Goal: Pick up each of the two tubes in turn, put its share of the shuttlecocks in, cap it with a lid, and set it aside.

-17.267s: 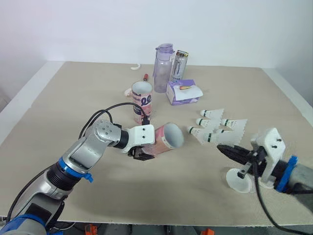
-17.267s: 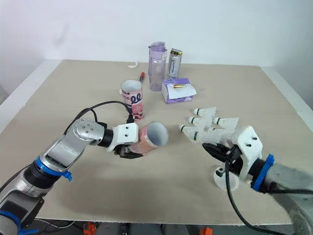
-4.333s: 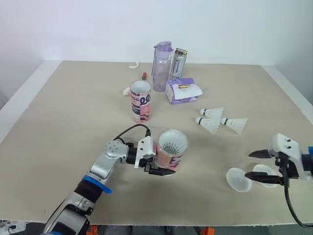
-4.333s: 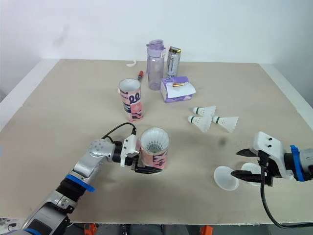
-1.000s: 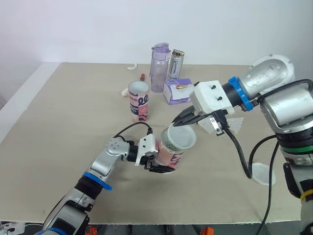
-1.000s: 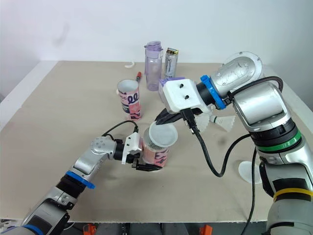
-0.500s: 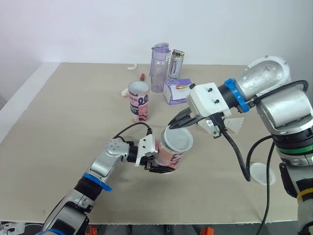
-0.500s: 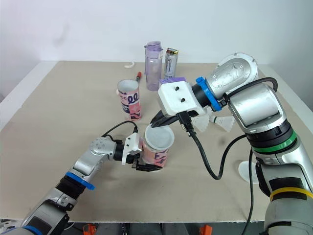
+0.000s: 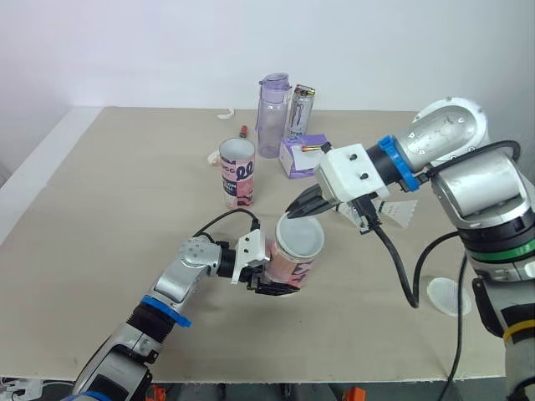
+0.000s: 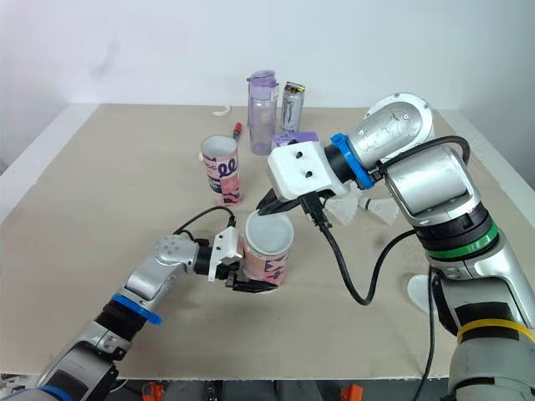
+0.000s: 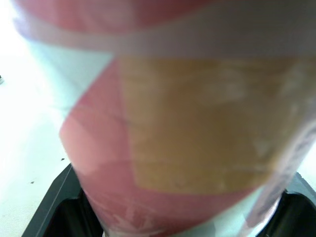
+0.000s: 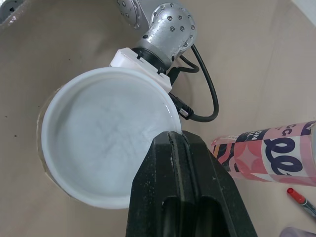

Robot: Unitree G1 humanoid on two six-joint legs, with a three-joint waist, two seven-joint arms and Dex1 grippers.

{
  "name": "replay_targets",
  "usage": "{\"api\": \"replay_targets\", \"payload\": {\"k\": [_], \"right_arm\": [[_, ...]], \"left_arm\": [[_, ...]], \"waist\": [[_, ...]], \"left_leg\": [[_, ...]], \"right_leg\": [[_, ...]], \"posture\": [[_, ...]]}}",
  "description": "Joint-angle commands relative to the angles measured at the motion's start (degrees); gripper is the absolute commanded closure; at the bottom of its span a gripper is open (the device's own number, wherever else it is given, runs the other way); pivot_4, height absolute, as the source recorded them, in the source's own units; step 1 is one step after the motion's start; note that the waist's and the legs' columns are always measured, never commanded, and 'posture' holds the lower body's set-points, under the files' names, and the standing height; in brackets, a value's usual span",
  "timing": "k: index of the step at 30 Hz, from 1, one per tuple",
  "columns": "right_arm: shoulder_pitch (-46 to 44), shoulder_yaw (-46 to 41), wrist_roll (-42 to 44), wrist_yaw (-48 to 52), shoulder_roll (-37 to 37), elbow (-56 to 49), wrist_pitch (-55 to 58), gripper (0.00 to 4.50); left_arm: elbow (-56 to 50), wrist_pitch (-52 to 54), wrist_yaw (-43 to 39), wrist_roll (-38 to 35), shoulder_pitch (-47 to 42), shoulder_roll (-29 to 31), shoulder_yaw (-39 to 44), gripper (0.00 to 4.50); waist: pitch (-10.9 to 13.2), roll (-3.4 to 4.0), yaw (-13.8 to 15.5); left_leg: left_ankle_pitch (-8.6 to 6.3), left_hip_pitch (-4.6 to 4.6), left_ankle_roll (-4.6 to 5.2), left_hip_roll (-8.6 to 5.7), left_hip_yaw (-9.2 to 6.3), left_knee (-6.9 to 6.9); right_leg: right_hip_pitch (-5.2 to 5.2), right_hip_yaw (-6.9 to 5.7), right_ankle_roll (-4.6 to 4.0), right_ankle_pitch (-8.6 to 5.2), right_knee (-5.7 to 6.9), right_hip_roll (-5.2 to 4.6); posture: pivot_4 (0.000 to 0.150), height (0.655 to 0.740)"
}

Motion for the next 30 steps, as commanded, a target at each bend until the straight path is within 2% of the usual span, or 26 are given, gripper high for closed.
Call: {"api": "replay_targets", "payload": {"k": [1,12,30], "right_arm": [[-0.8,-0.4,-0.4,1.2,0.1,0.3,-0.9,4.47],[-3.1,-2.6,3.3,1.2,1.1,-0.5,3.4,4.47],[-4.1,-1.6,3.3,2.9,-0.7,-0.5,3.8,4.47]], "left_arm": [[2.7,2.3,1.6,3.4,1.5,1.8,-0.9,1.19],[2.9,2.4,1.5,3.5,1.5,2.1,-0.8,1.19],[3.6,2.2,1.5,3.4,1.2,2.0,-0.6,1.19]], "waist": [[0.0,0.0,0.0],[0.0,0.0,0.0],[0.0,-0.01,0.0]], "left_leg": [[0.0,0.0,0.0,0.0,0.0,0.0],[0.0,0.0,0.0,0.01,0.0,-0.01],[0.0,-0.03,0.0,0.02,0.1,-0.04]], "right_leg": [[0.0,0.0,0.0,0.0,0.0,0.0],[-0.03,0.01,-0.02,0.01,0.0,0.01],[-0.15,0.06,-0.04,0.01,0.0,-0.01]], "posture": [[0.15,0.74],[0.15,0.74],[0.15,0.74]]}}
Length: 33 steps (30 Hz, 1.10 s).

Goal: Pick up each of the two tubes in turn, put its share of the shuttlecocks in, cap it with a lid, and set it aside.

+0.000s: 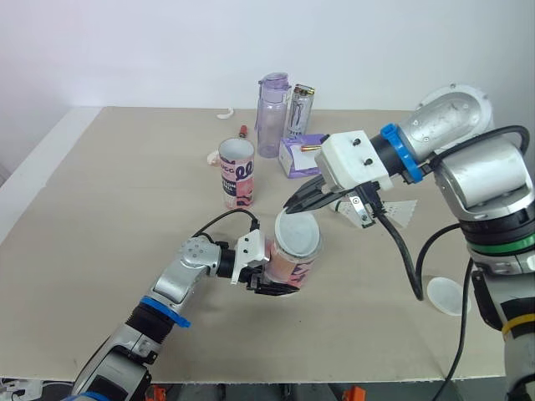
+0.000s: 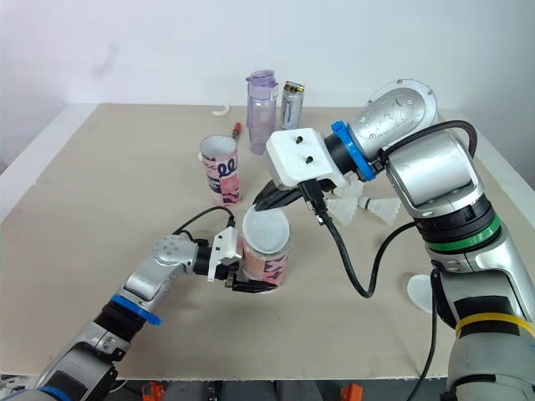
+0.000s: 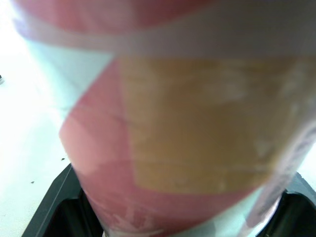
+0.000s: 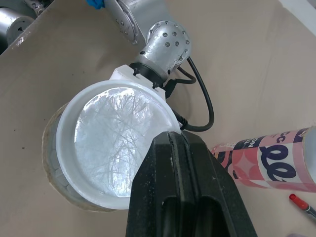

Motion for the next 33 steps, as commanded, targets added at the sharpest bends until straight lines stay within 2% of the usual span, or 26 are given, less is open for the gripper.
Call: {"api": "replay_targets", "payload": {"k": [1,19,33], "right_arm": [[-1.3,-1.5,0.5,1.9,-0.8,-1.0,-0.3,4.47],[-0.5,-1.6,2.9,2.6,-2.9,-3.4,2.6,4.47],[-3.8,-2.1,2.8,2.5,-2.9,-1.7,2.1,4.47]], "left_arm": [[3.7,2.2,1.5,3.4,1.2,1.9,-0.7,1.19],[4.3,2.1,1.5,3.4,0.8,1.5,-0.8,1.19],[4.4,2.0,1.6,3.5,0.9,1.3,-1.0,1.19]], "waist": [[0.0,0.0,0.0],[0.0,0.0,0.0],[0.0,-0.01,0.0]], "left_leg": [[0.0,0.0,0.0,0.0,0.0,0.0],[0.0,-0.01,0.0,0.01,0.07,-0.01],[0.0,-0.01,-0.01,0.01,0.14,-0.02]], "right_leg": [[0.0,0.0,0.0,0.0,0.0,0.0],[-0.19,0.03,0.0,0.0,-0.01,-0.04],[-0.23,0.05,-0.01,0.0,-0.02,-0.08]], "posture": [[0.15,0.74],[0.15,0.74],[0.15,0.74]]}}
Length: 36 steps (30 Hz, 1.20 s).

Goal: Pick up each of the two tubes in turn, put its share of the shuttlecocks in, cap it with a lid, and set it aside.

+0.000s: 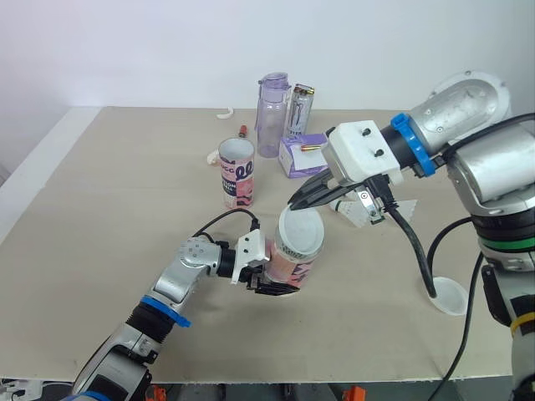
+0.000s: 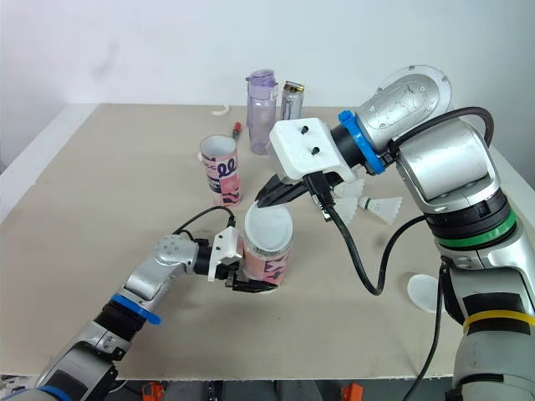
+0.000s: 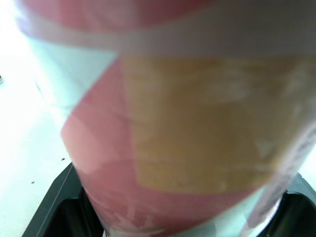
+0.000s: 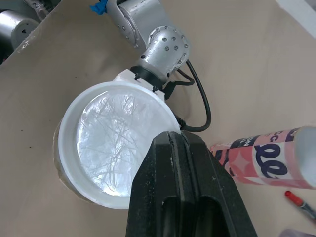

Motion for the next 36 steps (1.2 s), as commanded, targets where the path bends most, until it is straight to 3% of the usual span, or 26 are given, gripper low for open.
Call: {"api": "replay_targets", "payload": {"k": [1,36], "right_arm": [[-1.6,-2.1,0.6,2.3,-1.0,-0.5,-0.4,4.47],[4.8,1.5,-3.4,2.5,-0.3,-0.5,-7.6,4.47]], "left_arm": [[4.3,2.0,1.7,3.5,1.1,1.3,-0.9,1.19],[4.1,2.7,2.3,3.0,1.3,1.4,-0.2,1.19]], "waist": [[0.0,0.0,0.0],[0.0,-0.04,0.0]], "left_leg": [[0.0,0.0,0.0,0.0,0.01,0.0],[0.0,-0.01,0.0,-0.01,0.05,-0.02]], "right_leg": [[0.0,0.0,0.0,0.0,0.0,0.0],[-0.01,0.02,0.01,-0.01,-0.05,-0.03]], "posture": [[0.15,0.74],[0.15,0.74]]}}
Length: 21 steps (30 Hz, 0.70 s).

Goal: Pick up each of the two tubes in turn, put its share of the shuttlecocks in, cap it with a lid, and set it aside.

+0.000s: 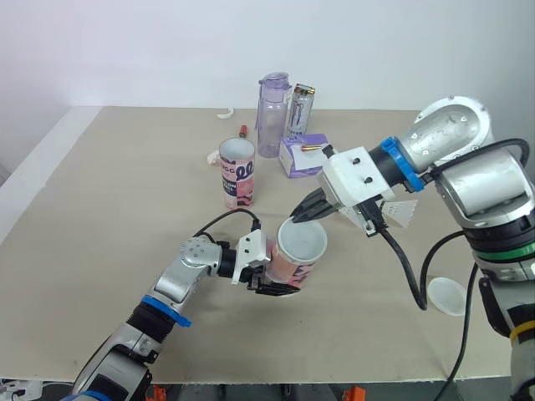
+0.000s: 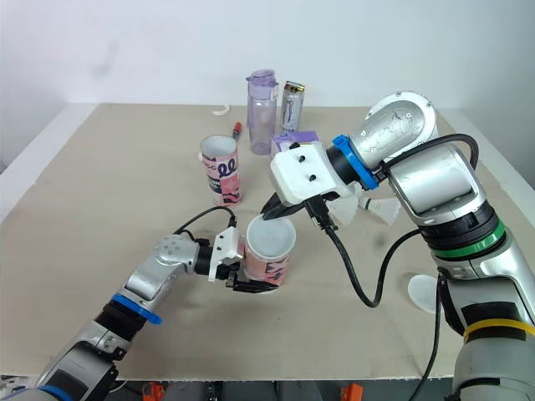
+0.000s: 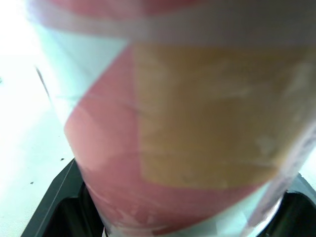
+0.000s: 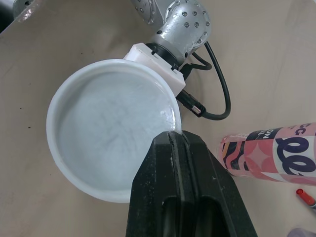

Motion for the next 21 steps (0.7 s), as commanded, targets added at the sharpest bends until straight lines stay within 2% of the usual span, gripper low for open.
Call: {"api": "replay_targets", "payload": {"k": [1,2,3,4,9,21], "right_arm": [[0.3,-0.2,0.1,2.4,-0.1,-0.6,-0.5,4.17],[0.3,-0.2,0.1,2.4,-0.1,-0.6,-0.5,3.65],[0.3,-0.2,0.0,2.3,0.0,-0.5,-0.4,3.57],[0.3,-0.2,0.0,2.3,0.0,-0.5,-0.5,2.97],[-0.1,-2.3,1.3,0.8,0.5,0.5,0.3,0.99],[-0.9,-11.0,11.2,-3.3,-0.4,-1.3,16.4,0.99]], "left_arm": [[4.1,2.7,2.3,3.0,1.4,1.4,0.0,1.19],[4.1,2.7,2.3,3.0,1.4,1.4,0.0,1.19],[4.1,2.7,2.3,3.0,1.4,1.4,0.0,1.19],[4.1,2.8,2.3,3.0,1.4,1.4,0.0,1.19],[4.3,2.8,2.3,3.0,1.1,1.4,0.1,1.19],[4.1,2.8,2.1,3.0,1.4,1.8,0.3,1.19]], "waist": [[0.0,0.0,0.0],[0.0,0.0,0.0],[0.0,-0.01,0.0],[0.0,-0.01,0.0],[0.0,-0.01,0.0],[0.0,-0.02,0.0]], "left_leg": [[0.0,0.0,0.0,0.0,0.0,0.0],[0.0,0.0,0.0,0.0,0.0,0.0],[0.0,0.0,0.0,0.0,0.0,0.0],[0.0,0.0,0.0,0.0,0.0,0.0],[0.0,0.0,0.0,0.01,0.0,0.0],[0.0,-0.01,0.0,0.03,0.0,0.0]], "right_leg": [[0.0,0.0,0.0,0.0,0.0,0.0],[0.0,0.0,0.0,0.0,0.0,0.0],[0.0,0.0,0.0,0.0,0.0,0.0],[0.0,0.0,0.0,0.0,0.0,0.0],[-0.01,0.0,-0.03,0.02,0.0,0.01],[-0.01,0.0,-0.07,0.04,0.0,0.01]], "posture": [[0.15,0.74],[0.15,0.74],[0.15,0.74],[0.15,0.74],[0.15,0.74],[0.15,0.74]]}}
